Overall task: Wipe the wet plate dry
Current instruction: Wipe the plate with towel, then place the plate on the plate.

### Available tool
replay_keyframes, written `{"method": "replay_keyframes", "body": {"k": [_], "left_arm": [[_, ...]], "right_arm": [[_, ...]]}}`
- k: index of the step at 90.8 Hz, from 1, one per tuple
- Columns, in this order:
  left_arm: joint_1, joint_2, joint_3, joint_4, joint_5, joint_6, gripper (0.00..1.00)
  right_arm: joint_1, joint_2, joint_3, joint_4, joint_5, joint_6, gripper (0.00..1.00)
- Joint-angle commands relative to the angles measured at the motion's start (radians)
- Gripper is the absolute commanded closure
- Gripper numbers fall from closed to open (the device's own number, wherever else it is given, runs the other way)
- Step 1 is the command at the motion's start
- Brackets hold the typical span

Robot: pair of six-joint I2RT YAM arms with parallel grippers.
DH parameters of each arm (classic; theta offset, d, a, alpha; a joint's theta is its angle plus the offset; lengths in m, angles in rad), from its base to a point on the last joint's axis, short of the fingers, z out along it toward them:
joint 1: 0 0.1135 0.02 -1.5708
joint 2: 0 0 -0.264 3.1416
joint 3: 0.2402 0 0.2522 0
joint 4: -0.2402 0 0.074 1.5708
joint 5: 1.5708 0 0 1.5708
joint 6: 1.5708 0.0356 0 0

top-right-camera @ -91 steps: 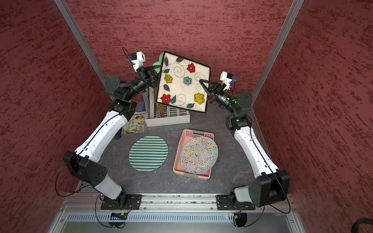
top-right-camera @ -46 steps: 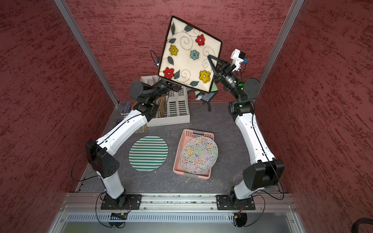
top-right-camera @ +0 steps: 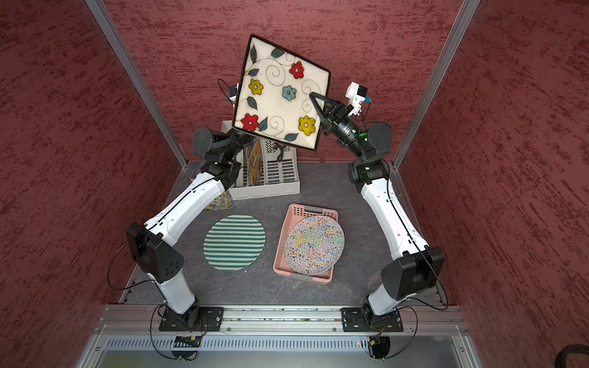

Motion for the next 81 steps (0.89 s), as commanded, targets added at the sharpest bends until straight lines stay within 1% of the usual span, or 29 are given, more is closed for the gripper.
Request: {"method": "replay_keyframes", "body": {"k": [1,6,12,18,20,22,27,32,35,39,45,51,59,64,74,81], "left_arm": [[-0.022,-0.105,-0.118,0.105,0.061,0.008,1.0],[0.006,-0.2,-0.237,0.075,0.06,0.046,1.0],[0.057,-0.332,-0.369,-0.031,0.057,0.123,1.0],[0.129,-0.462,-0.461,-0.211,0.055,0.222,1.0],[0.157,-0.507,-0.476,-0.276,0.054,0.274,1.0],[0.177,-0.55,-0.484,-0.383,0.052,0.321,1.0],[0.239,-0.633,-0.47,-0.634,0.036,0.463,1.0],[0.278,-0.677,-0.415,-0.86,-0.006,0.59,1.0],[0.293,-0.687,-0.373,-1.003,-0.046,0.685,1.0],[0.304,-0.686,-0.305,-1.167,-0.111,0.769,1.0],[0.309,-0.664,-0.219,-1.337,-0.175,0.872,1.0],[0.311,-0.648,-0.161,-1.4,-0.195,0.925,1.0],[0.318,-0.639,-0.116,-1.415,-0.214,0.942,1.0],[0.322,-0.632,-0.091,-1.432,-0.228,0.949,1.0],[0.323,-0.612,-0.056,-1.496,-0.272,0.962,1.0],[0.328,-0.616,-0.066,-1.524,-0.318,0.96,1.0]], "right_arm": [[-0.085,0.032,0.051,-0.024,0.128,-0.007,1.0],[-0.129,0.015,0.023,-0.039,0.141,-0.012,1.0],[-0.157,-0.018,-0.027,-0.071,0.134,-0.044,1.0],[-0.164,-0.066,-0.085,-0.126,0.119,-0.104,1.0],[-0.163,-0.081,-0.108,-0.148,0.111,-0.128,1.0],[-0.158,-0.094,-0.128,-0.175,0.101,-0.144,1.0],[-0.143,-0.125,-0.188,-0.214,0.073,-0.176,1.0],[-0.117,-0.14,-0.258,-0.231,0.045,-0.195,1.0],[-0.091,-0.163,-0.292,-0.245,0.032,-0.217,1.0],[-0.05,-0.18,-0.323,-0.283,0.016,-0.264,1.0],[0.048,-0.187,-0.345,-0.368,-0.006,-0.361,1.0],[0.13,-0.173,-0.344,-0.46,-0.035,-0.467,1.0],[0.241,-0.11,-0.33,-0.548,-0.099,-0.607,1.0],[0.295,-0.068,-0.312,-0.598,-0.111,-0.697,1.0],[0.401,0.019,-0.252,-0.692,-0.07,-0.83,1.0],[0.463,0.109,-0.198,-0.719,-0.046,-0.875,1.0]]}}
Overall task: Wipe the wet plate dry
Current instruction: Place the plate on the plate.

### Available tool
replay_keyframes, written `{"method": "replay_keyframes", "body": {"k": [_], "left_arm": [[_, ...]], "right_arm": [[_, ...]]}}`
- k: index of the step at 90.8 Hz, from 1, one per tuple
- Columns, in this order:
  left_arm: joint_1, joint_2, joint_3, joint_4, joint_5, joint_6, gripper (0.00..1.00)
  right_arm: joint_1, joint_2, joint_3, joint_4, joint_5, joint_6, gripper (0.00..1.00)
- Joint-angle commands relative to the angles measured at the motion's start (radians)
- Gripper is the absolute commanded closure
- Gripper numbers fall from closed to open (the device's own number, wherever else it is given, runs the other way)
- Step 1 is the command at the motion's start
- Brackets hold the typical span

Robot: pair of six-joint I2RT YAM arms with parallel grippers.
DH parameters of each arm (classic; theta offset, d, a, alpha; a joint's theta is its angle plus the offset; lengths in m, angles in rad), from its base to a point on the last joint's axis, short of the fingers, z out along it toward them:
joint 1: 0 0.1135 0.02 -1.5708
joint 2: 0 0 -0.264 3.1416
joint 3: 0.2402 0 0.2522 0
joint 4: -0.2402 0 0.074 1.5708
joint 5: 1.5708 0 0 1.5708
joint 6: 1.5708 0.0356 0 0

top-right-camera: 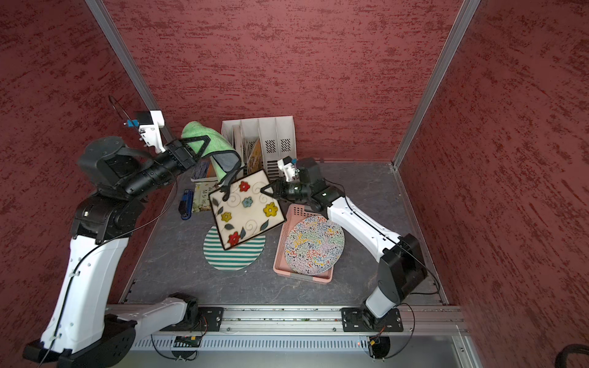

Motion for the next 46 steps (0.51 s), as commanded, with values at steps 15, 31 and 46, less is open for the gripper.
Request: {"method": "replay_keyframes", "body": {"k": [15,31,46], "left_arm": [[0.04,-0.01,-0.019,-0.069,-0.039,0.034,1.0],[0.043,-0.01,-0.074,-0.032,-0.003,0.026,1.0],[0.052,0.002,-0.095,-0.018,0.02,0.012,1.0]], "right_arm": [[0.12,0.214,0.154,0.1,0.093,-0.149,1.0],[0.153,0.345,0.193,0.133,0.094,-0.152,1.0],[0.164,0.444,0.222,0.108,0.115,-0.167,1.0]]}}
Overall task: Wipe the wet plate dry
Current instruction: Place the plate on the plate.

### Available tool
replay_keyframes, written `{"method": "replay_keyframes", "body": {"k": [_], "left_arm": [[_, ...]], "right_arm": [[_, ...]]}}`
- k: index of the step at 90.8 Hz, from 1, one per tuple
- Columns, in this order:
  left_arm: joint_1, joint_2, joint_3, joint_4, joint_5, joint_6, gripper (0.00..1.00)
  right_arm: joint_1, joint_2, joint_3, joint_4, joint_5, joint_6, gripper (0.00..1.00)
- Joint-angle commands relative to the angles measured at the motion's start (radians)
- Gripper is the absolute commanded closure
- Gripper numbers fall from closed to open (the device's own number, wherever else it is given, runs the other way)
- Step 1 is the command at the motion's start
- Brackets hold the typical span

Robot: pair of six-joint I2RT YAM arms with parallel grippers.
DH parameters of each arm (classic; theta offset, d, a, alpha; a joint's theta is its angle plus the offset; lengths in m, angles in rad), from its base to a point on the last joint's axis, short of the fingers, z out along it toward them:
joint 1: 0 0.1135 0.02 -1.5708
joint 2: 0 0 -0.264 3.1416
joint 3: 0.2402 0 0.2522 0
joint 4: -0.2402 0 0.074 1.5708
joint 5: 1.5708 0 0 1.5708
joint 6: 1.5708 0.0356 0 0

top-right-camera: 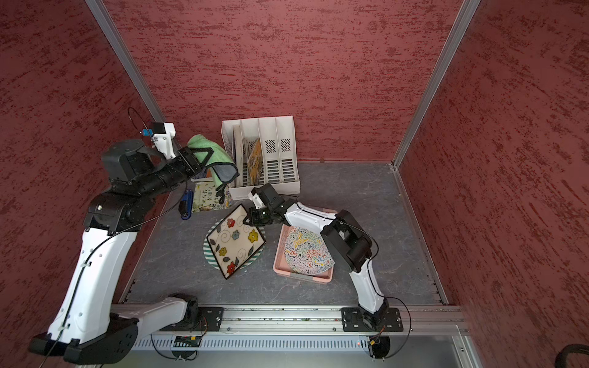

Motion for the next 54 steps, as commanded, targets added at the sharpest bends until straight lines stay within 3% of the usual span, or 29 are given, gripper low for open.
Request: {"method": "replay_keyframes", "body": {"k": [1,17,31,54], "left_arm": [[0.01,0.002,-0.007,0.045,0.034,-0.007,1.0],[0.011,0.012,-0.017,0.056,0.041,-0.017,1.0],[0.012,0.01,-0.042,0.073,0.045,-0.034,1.0],[0.012,0.009,-0.063,0.074,0.047,-0.036,1.0]], "right_arm": [[0.009,-0.012,0.094,0.118,-0.029,0.004,1.0],[0.012,0.057,0.131,0.035,0.037,-0.057,1.0],[0.012,0.112,0.195,-0.104,0.132,-0.146,0.82],[0.012,0.115,0.285,-0.195,0.147,-0.238,0.66]]}}
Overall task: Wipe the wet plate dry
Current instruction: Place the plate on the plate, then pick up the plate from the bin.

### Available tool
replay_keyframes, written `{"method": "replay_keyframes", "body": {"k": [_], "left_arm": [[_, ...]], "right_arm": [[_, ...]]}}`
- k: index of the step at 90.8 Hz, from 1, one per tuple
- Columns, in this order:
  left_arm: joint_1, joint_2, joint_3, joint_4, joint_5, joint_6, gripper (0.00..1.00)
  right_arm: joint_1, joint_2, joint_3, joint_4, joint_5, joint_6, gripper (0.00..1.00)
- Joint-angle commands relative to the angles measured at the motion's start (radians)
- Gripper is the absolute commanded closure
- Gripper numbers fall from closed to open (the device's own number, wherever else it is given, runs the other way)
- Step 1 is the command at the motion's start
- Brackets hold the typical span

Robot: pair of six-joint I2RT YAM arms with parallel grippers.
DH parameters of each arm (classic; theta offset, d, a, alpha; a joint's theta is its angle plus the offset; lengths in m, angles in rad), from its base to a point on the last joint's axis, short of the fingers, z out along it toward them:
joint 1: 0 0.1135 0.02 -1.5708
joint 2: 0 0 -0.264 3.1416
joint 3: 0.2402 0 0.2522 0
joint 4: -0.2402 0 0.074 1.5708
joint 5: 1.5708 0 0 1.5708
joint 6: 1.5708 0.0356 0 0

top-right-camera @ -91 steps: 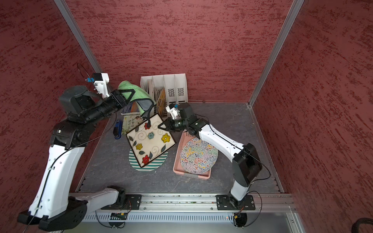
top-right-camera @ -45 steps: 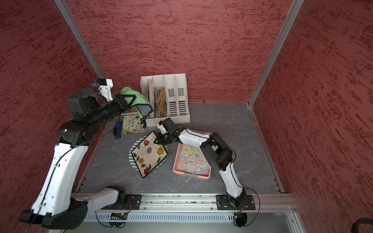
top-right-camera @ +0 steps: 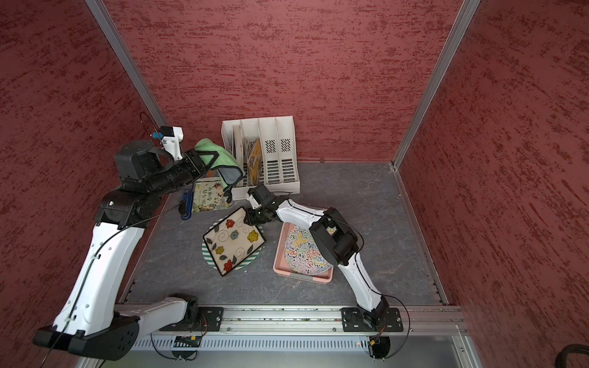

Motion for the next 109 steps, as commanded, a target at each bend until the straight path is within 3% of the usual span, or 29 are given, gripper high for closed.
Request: {"method": "replay_keyframes", "body": {"k": [1,20,33,47,64,69,75,83,90,109], "left_arm": [[0.005,-0.004,-0.011,0.035,0.008,-0.001,1.0],[0.005,-0.007,-0.034,0.035,0.008,0.004,1.0],[-0.001,-0.013,-0.072,0.057,0.06,0.012,1.0],[-0.08,-0.001,-0.108,0.076,0.084,0.046,1.0],[-0.191,0.023,-0.186,0.071,0.014,0.068,1.0],[-0.208,0.033,-0.213,0.088,0.013,0.058,1.0],[-0.22,0.048,-0.228,0.114,0.02,0.047,1.0],[-0.231,0.078,-0.21,0.119,0.036,0.049,1.0],[-0.237,0.101,-0.177,0.099,0.038,0.064,1.0],[-0.243,0.098,-0.176,0.105,0.026,0.063,1.0]], "right_arm": [[0.008,-0.033,0.082,-0.009,0.013,-0.062,0.65],[-0.005,-0.123,0.158,-0.023,0.035,-0.071,0.53],[-0.083,-0.247,0.093,-0.041,0.072,-0.049,0.5],[-0.204,-0.579,-0.197,-0.091,0.241,-0.039,0.5],[-0.404,-1.053,-0.612,-0.331,0.403,0.054,0.39],[-0.483,-1.139,-0.7,-0.413,0.366,0.066,0.35],[-0.581,-1.205,-0.786,-0.466,0.23,0.062,0.3],[-0.683,-1.202,-0.857,-0.482,-0.012,0.068,0.25],[-0.706,-1.184,-0.904,-0.477,-0.133,0.072,0.25],[-0.708,-1.126,-0.97,-0.408,-0.142,0.043,0.36]]}}
